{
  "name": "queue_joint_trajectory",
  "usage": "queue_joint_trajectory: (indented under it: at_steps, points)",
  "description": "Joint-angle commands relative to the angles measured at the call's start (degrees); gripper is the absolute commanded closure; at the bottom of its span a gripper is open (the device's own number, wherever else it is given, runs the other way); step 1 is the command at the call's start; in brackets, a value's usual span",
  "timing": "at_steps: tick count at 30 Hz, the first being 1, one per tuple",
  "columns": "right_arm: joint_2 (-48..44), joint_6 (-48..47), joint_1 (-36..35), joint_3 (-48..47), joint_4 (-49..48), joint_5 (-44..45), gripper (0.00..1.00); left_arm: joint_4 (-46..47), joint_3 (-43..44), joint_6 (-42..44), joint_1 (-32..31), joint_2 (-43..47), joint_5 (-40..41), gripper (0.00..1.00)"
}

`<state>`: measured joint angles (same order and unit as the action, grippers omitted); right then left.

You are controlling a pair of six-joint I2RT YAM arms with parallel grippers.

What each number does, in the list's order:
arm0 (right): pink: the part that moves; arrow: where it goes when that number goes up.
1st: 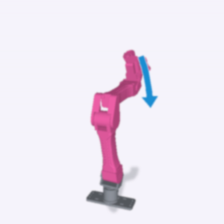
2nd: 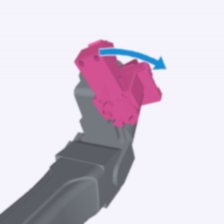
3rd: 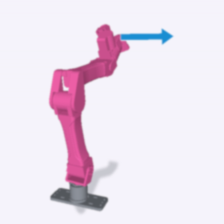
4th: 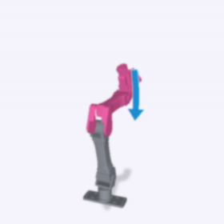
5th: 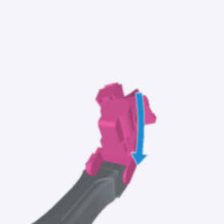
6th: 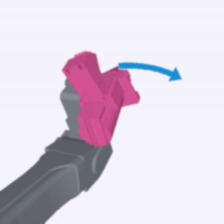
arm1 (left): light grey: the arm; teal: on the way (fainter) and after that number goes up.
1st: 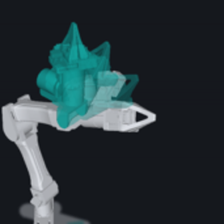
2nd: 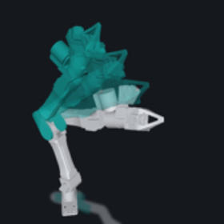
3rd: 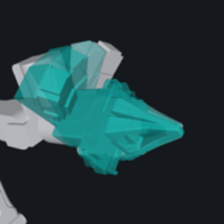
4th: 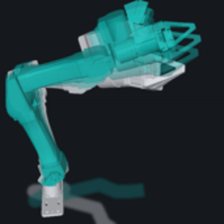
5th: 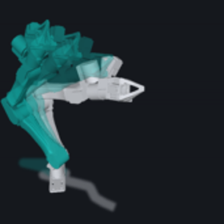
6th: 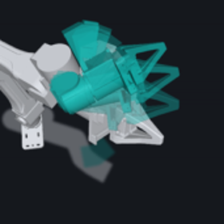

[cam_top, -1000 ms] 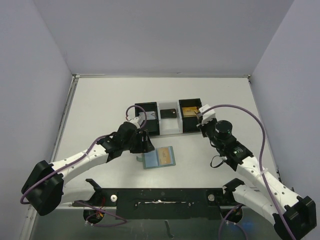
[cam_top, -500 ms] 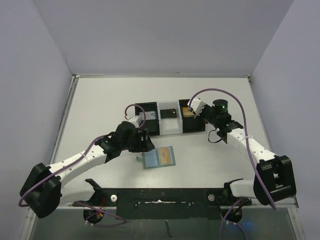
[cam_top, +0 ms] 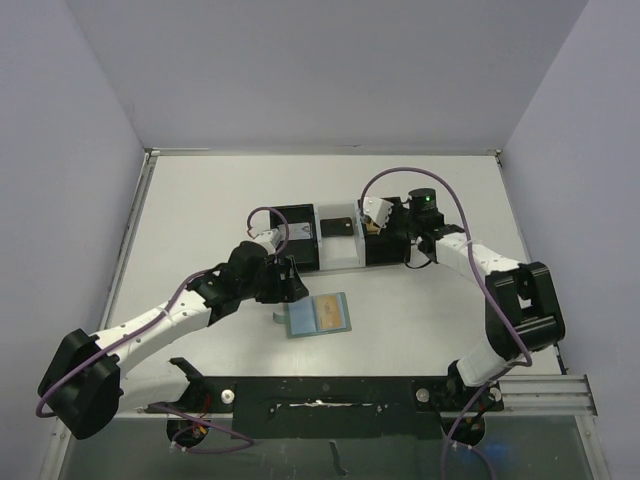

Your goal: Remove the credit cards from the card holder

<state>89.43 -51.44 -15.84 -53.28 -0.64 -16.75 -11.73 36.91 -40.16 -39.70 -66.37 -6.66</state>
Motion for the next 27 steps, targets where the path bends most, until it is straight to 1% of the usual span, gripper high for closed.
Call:
queue_joint_trajectory:
  at_steps: [1,6,9,11,16,19,23,26,27]
  points:
    - [2.1,-5.0,-0.2,-3.6,-4.1,-1.1,1.0,2.7,1.0,1.0,0.5,1.3,-1.0,0.32]
    - [7.0,-6.1,-0.2,-6.5,-5.3,1.2,0.99,2.5,1.0,1.0,0.9,1.5,-1.5,0.32]
    - [9.8,-7.4,-0.3,-7.5,-6.0,2.0,0.98,2.2,1.0,1.0,1.2,1.6,-1.9,0.32]
    - [11.4,-8.2,-0.4,-8.8,-5.1,2.6,0.95,2.4,-0.4,0.9,1.4,1.8,-2.2,0.32]
    - [13.2,-9.9,-0.7,-9.7,-4.8,2.7,0.87,2.6,-1.3,0.5,1.8,2.3,-2.6,0.32]
    - [14.3,-10.9,-0.7,-9.9,-4.2,3.1,0.85,2.8,-1.5,0.3,1.9,2.2,-2.9,0.32]
    - [15.3,-11.5,-0.8,-11.7,0.3,3.0,0.82,2.3,-1.2,0.4,2.1,1.9,-3.0,0.32]
    - [14.6,-11.6,-0.9,-11.2,0.6,2.4,0.82,2.4,-1.3,0.5,2.1,1.7,-3.1,0.32]
    - [14.5,-11.8,-0.8,-10.9,0.9,2.3,0.8,2.5,-1.2,0.5,2.1,1.7,-3.2,0.32]
